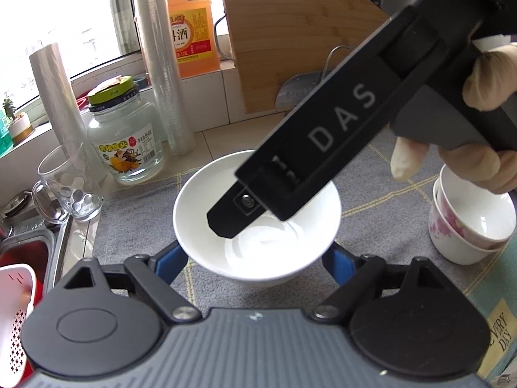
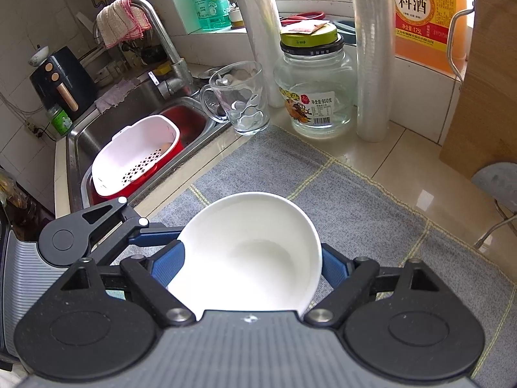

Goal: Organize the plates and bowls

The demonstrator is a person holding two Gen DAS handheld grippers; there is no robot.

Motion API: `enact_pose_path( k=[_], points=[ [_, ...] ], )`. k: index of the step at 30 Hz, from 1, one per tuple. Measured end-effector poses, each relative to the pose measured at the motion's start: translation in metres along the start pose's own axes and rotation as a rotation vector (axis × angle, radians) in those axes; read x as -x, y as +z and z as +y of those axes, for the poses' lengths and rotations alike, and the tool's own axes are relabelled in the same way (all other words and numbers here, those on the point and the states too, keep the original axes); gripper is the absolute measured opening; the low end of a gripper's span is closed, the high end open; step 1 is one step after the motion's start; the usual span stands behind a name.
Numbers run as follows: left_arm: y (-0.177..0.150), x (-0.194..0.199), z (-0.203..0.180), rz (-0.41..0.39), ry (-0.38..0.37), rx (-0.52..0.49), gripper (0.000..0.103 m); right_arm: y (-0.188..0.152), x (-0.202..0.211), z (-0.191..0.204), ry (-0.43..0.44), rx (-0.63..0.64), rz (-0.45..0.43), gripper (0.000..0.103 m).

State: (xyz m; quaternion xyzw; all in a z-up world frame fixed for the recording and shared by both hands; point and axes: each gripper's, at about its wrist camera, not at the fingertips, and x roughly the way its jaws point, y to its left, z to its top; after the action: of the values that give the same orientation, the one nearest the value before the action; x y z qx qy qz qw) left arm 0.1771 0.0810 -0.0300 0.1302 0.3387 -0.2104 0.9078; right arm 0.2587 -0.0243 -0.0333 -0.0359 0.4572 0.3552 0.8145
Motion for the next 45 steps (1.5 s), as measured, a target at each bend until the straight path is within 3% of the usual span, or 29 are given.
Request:
enact_pose_path(
  k=[27,45],
  points=[
    [0.029,0.037,-0.096,-0.072,-0.169,-0.132,0.089,-0.081,0.119,-0.018,-0.158,-0.093,-0.088,0.093],
    [0.035,0.032,-0.146,-0.056,-0.283,-0.190,0.089,-0.128,0.161,-0.040,-0.248,-0.188,-0.083,0.093]
  ],
)
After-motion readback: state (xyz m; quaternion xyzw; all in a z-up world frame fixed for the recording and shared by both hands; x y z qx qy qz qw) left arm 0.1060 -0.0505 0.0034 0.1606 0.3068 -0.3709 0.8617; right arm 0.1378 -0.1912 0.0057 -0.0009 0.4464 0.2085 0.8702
